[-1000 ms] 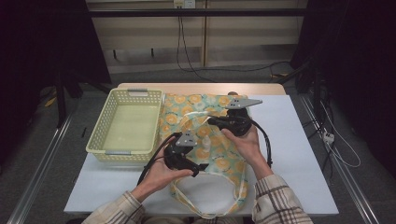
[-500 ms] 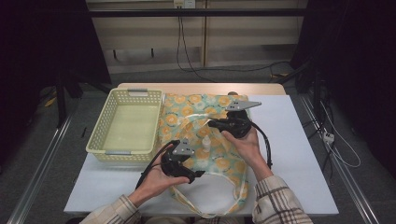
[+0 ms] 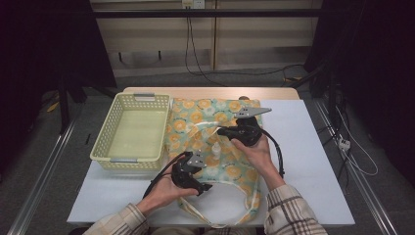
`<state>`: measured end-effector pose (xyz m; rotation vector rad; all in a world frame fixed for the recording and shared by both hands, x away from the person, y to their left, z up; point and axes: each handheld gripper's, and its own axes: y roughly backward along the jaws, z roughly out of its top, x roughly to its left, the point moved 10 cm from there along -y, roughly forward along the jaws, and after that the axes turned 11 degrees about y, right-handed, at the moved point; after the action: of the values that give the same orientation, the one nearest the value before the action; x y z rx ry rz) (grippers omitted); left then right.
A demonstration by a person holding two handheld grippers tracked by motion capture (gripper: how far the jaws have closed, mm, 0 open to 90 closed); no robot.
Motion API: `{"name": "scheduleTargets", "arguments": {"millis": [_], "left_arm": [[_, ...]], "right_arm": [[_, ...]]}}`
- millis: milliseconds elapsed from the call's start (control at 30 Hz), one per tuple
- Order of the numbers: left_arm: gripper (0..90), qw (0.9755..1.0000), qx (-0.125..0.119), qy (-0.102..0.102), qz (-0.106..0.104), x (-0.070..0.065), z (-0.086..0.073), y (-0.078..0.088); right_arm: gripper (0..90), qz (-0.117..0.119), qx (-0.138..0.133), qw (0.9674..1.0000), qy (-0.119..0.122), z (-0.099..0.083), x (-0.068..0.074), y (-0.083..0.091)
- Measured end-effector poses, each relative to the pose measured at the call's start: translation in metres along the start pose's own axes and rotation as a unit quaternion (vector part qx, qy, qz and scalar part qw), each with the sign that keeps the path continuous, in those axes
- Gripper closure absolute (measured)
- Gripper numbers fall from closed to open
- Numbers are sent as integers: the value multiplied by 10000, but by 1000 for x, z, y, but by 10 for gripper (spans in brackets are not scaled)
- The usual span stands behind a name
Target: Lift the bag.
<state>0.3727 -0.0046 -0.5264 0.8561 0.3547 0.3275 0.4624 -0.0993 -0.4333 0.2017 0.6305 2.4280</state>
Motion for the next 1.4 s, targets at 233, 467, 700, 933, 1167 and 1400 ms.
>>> {"name": "scheduleTargets", "arguments": {"millis": [233, 467, 700, 933, 1167, 1400], "left_arm": [[318, 9998, -11, 176, -1, 8, -1, -6], [428, 9994, 86, 231, 239, 14, 2, -5], [780, 9986, -106, 517, 7, 19, 7, -7], [900, 9968, -235, 759, -35, 20, 9, -7], [900, 9954, -678, 672, -83, 10, 25, 5], [900, 9927, -1004, 641, -198, 5, 37, 21]], "right_arm": [[900, 27, 41, 10000, -19, -3, 1, -3], [900, -29, 96, 9999, -9, -6, -1, -3], [900, -38, 87, 10000, -9, -6, -1, -1], [900, -10, 120, 9999, -63, -10, -3, -4], [900, -56, 68, 9999, -106, -10, -8, 1], [900, -80, 40, 9998, -162, -11, -13, 3]]}}
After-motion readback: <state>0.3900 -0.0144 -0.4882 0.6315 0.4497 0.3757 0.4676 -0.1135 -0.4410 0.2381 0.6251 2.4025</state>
